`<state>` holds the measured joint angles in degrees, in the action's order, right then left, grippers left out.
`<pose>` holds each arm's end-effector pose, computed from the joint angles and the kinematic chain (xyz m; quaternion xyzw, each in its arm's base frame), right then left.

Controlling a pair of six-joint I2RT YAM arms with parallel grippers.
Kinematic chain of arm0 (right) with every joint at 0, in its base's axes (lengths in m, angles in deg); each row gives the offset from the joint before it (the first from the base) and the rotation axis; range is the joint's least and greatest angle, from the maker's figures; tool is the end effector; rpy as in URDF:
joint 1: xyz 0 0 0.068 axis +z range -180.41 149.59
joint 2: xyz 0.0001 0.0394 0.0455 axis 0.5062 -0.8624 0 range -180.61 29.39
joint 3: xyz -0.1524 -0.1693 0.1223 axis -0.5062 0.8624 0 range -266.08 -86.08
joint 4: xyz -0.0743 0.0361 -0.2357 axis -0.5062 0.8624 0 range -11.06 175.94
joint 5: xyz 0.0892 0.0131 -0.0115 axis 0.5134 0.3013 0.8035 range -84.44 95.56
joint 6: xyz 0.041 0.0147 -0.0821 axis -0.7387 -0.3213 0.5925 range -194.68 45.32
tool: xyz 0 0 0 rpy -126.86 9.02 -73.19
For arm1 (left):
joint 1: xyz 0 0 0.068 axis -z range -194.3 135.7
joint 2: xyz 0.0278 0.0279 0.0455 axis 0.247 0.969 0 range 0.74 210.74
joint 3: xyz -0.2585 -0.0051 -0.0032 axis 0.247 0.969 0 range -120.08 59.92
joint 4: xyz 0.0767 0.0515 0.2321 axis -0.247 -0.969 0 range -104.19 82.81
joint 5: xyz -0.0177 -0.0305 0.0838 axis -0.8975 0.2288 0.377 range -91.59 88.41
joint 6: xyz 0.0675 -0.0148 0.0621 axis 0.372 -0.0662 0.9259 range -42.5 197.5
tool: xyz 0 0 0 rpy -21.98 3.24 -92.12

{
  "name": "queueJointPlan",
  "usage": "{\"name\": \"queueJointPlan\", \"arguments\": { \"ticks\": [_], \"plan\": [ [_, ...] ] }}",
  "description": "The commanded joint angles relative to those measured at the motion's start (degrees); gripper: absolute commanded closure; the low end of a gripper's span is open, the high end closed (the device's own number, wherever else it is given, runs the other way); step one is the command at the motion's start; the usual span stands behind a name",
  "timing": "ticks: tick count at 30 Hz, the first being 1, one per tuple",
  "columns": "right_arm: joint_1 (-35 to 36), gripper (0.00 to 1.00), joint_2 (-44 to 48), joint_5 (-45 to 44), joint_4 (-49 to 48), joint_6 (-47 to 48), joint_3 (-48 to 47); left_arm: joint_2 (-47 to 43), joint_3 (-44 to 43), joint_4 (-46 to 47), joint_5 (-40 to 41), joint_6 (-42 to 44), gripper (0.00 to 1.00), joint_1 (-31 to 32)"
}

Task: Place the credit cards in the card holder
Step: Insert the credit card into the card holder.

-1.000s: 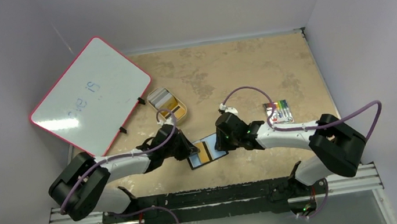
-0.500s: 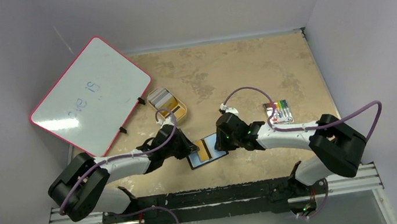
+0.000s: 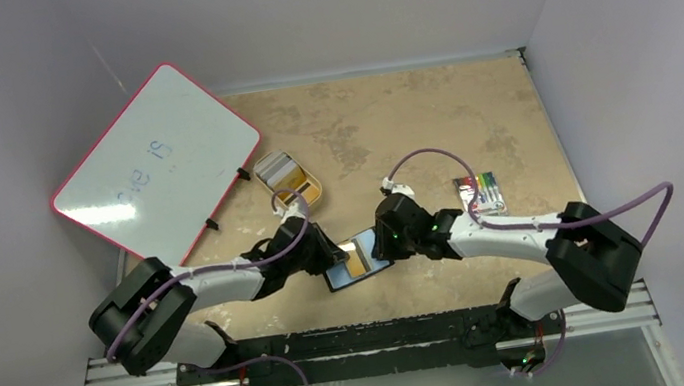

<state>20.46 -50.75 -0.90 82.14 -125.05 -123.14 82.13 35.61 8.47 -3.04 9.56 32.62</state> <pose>0.1946 0.2242 0.1305 0.0169 0.9267 0.2541 0.2763 0.1881 -0.2042 0.0931 -0.1611 0.8971 -0.3528 0.2117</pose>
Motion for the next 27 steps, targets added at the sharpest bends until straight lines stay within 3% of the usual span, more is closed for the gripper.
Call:
{"name": "queueJointPlan", "arguments": {
  "ticks": [1, 5, 8, 27],
  "plan": [
    [-0.1, 0.68, 4.6, -1.6, 4.7, 0.1, -2.4, -0.9, -2.5, -4.8, 2.5, 1.9, 0.8, 0.4],
    [-0.3, 0.61, 6.0, -3.4, 6.3, 0.7, -1.9, -4.0, -3.3, -7.1, 4.1, 2.1, 0.66, 0.5],
    [-0.3, 0.58, 5.5, -3.3, 6.1, 0.7, -1.5, -5.2, -3.7, -8.7, 5.0, 2.5, 0.62, 0.5],
    [-0.7, 0.65, 0.9, -0.2, -0.5, -0.3, 1.8, 0.8, -4.6, -3.6, 3.1, 1.6, 0.64, 1.6]
  ]
}}
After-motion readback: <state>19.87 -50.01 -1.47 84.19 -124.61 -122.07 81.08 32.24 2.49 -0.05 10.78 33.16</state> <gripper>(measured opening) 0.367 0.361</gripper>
